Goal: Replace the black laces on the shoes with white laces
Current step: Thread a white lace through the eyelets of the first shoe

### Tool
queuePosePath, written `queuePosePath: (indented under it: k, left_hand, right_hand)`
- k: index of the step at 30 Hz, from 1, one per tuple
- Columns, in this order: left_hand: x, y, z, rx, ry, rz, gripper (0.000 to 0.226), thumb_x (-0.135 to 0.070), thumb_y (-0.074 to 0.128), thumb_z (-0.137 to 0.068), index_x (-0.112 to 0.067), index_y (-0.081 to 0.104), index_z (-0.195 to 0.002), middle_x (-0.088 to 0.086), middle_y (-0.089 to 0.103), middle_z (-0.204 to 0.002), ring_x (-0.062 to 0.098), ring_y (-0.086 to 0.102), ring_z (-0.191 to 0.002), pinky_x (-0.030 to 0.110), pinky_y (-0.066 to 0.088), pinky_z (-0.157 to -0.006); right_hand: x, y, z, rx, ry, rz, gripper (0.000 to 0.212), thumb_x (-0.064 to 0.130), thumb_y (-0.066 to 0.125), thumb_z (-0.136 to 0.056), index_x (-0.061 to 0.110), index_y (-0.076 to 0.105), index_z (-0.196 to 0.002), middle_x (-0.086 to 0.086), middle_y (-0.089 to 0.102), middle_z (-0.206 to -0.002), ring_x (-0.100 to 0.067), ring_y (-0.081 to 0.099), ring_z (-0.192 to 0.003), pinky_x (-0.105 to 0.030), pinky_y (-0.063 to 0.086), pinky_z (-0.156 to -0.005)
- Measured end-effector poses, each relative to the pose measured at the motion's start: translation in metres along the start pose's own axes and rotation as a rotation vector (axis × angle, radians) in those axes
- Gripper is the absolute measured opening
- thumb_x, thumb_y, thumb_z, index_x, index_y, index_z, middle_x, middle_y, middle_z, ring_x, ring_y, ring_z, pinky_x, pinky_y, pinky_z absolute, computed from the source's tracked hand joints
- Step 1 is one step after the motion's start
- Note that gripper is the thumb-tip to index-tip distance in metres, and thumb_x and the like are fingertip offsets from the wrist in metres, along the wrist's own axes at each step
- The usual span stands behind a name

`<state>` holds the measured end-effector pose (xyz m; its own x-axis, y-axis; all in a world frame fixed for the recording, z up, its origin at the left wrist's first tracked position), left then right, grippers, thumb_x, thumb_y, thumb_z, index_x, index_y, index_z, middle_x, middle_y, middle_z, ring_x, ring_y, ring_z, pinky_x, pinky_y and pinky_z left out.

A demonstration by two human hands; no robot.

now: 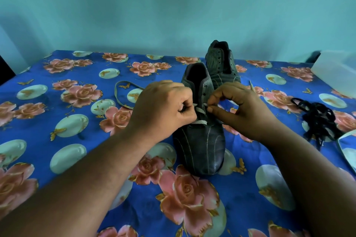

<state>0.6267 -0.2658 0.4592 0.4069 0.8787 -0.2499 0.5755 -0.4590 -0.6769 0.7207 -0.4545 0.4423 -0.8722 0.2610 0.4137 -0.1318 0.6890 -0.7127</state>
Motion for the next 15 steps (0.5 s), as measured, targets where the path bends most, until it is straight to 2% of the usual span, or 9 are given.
queuePosePath:
  k: [3,5,7,9,10,12,15]
  left_hand:
    - [0.008,0.002,0.002,0.034,-0.069,0.140,0.011,-0.023,0.073,-0.076,-0.019,0.067,-0.068,-0.009,0.054,-0.060,0.013,0.054,-0.060,0.037,0.047,-0.055]
    - [0.009,0.004,0.003,0.076,-0.076,0.170,0.011,-0.029,0.074,-0.081,-0.023,0.069,-0.074,-0.011,0.057,-0.065,0.010,0.057,-0.066,0.034,0.049,-0.062]
    - [0.010,0.006,0.002,0.088,-0.102,0.201,0.012,-0.034,0.072,-0.085,-0.024,0.070,-0.079,-0.013,0.060,-0.070,0.003,0.056,-0.069,0.028,0.045,-0.064]
    - [0.011,0.009,0.003,0.082,-0.159,0.246,0.009,-0.032,0.072,-0.087,-0.023,0.071,-0.084,-0.014,0.061,-0.071,-0.001,0.055,-0.068,0.019,0.039,-0.062]
    - [0.010,0.011,0.004,0.087,-0.188,0.268,0.006,-0.029,0.073,-0.087,-0.023,0.071,-0.087,-0.013,0.063,-0.073,0.000,0.056,-0.070,0.020,0.041,-0.062]
    - [0.010,0.015,0.005,0.105,-0.218,0.274,0.004,-0.025,0.075,-0.086,-0.024,0.072,-0.089,-0.011,0.066,-0.076,0.005,0.060,-0.076,0.032,0.050,-0.066]
    - [0.009,0.017,0.005,0.091,-0.208,0.244,0.006,-0.029,0.076,-0.083,-0.026,0.073,-0.087,-0.011,0.066,-0.075,0.008,0.060,-0.077,0.039,0.052,-0.068]
  right_hand:
    - [0.003,0.003,0.000,0.017,-0.002,0.006,0.042,0.031,0.067,-0.097,0.021,0.061,-0.137,0.007,0.056,-0.102,-0.012,0.056,-0.098,-0.032,0.047,-0.088]
    - [0.004,0.006,-0.001,0.047,-0.024,0.083,0.048,0.035,0.058,-0.101,0.024,0.054,-0.147,0.006,0.052,-0.107,-0.013,0.054,-0.100,-0.035,0.048,-0.090]
    - [0.005,0.007,-0.001,0.070,-0.016,0.168,0.047,0.042,0.051,-0.102,0.028,0.053,-0.147,0.003,0.052,-0.111,-0.018,0.054,-0.103,-0.044,0.049,-0.091]
    - [0.005,0.006,-0.001,0.077,-0.011,0.207,0.043,0.044,0.049,-0.102,0.029,0.055,-0.142,0.004,0.053,-0.115,-0.019,0.054,-0.107,-0.043,0.049,-0.093]
    - [0.005,0.005,-0.001,0.078,-0.014,0.212,0.041,0.044,0.049,-0.101,0.028,0.055,-0.139,0.005,0.053,-0.116,-0.017,0.053,-0.108,-0.040,0.048,-0.094]
    - [0.005,0.002,-0.001,0.077,-0.017,0.201,0.037,0.043,0.052,-0.100,0.026,0.056,-0.133,0.006,0.053,-0.117,-0.014,0.052,-0.107,-0.035,0.047,-0.093]
    - [0.004,-0.001,0.001,0.075,-0.018,0.165,0.033,0.042,0.056,-0.098,0.023,0.056,-0.126,0.007,0.053,-0.113,-0.013,0.054,-0.102,-0.036,0.050,-0.087]
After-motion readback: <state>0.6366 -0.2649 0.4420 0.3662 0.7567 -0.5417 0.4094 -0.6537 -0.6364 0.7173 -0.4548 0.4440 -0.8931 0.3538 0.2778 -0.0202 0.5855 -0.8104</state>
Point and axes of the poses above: each hand's wrist, its own z-axis away from the middle knuckle, its own y-axis out of the palm, x = y × z, the point moved 3 cm from there along -z, towards the middle knuckle
